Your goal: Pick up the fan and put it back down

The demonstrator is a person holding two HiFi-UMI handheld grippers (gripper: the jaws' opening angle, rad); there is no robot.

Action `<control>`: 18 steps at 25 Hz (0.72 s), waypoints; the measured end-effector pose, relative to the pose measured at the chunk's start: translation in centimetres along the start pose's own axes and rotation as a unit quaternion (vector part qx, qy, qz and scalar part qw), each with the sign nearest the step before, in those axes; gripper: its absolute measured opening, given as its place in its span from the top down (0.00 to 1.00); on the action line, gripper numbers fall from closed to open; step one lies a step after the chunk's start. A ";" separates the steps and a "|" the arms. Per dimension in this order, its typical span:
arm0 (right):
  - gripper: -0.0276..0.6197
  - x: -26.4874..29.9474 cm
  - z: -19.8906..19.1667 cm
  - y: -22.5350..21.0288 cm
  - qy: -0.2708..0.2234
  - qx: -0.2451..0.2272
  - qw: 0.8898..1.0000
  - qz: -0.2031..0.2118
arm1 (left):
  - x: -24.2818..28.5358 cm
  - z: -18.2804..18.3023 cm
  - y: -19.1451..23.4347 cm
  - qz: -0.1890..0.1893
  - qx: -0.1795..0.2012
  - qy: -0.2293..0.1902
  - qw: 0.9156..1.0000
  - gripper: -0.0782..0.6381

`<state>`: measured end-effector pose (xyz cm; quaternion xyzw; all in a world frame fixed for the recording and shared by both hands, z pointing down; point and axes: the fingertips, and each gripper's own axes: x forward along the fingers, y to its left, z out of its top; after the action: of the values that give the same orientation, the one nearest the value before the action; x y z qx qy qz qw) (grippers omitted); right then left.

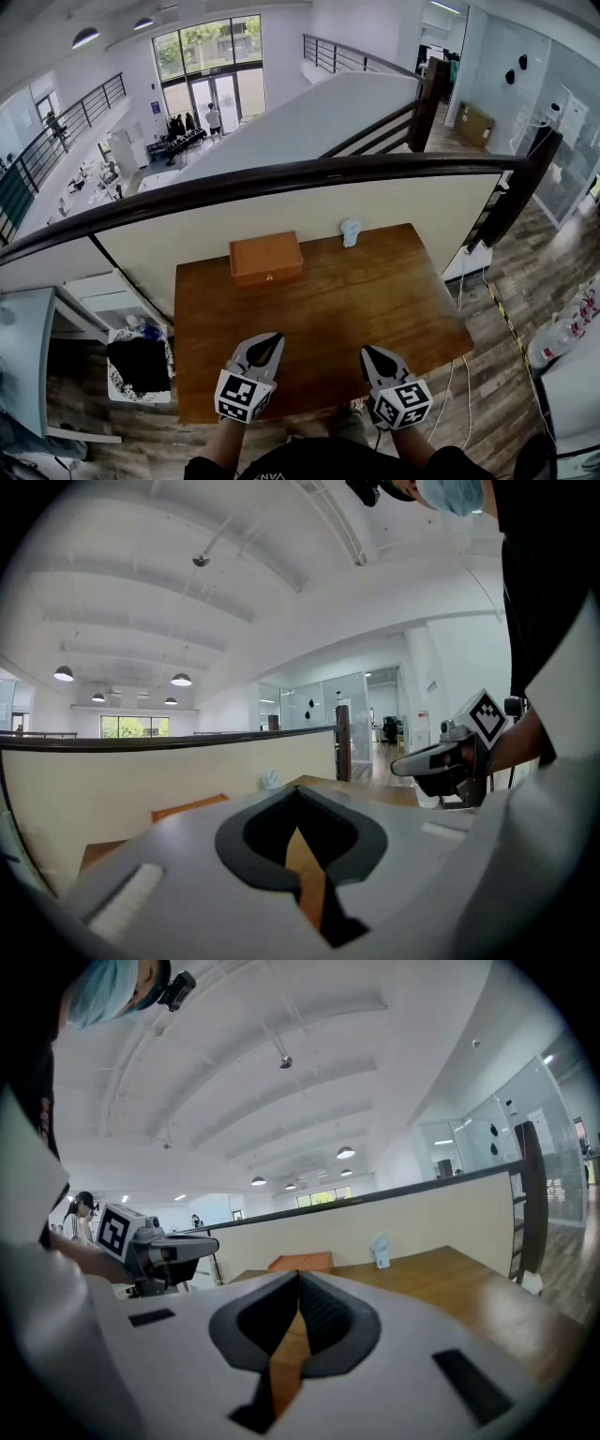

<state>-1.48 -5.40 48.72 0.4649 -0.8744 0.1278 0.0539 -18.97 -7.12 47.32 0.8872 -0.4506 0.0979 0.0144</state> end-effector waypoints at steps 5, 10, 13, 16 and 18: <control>0.94 -0.9 -1.7 2.5 0.007 -0.001 1.000 -0.006 | -3.4 -2.5 -0.8 0.003 -0.015 0.009 1.000 0.88; 0.94 -1.7 -3.0 4.4 0.017 -0.002 1.000 -0.012 | -6.1 -3.8 -1.2 0.006 -0.035 0.017 0.999 0.88; 0.94 -1.8 -3.5 5.3 0.022 -0.005 1.000 -0.012 | -7.2 -4.5 -1.4 0.000 -0.034 0.023 0.999 0.88; 0.94 -1.8 -4.0 6.1 0.028 -0.012 0.999 -0.013 | -7.8 -5.0 -1.5 -0.002 -0.039 0.026 0.999 0.88; 0.94 -1.8 -4.1 6.3 0.030 -0.014 0.999 -0.014 | -8.0 -5.3 -1.7 -0.003 -0.042 0.026 0.999 0.88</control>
<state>-5.76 0.57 51.22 0.4721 -0.8677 0.1284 0.0881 -23.05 0.88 51.14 0.8841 -0.4514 0.1022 0.0642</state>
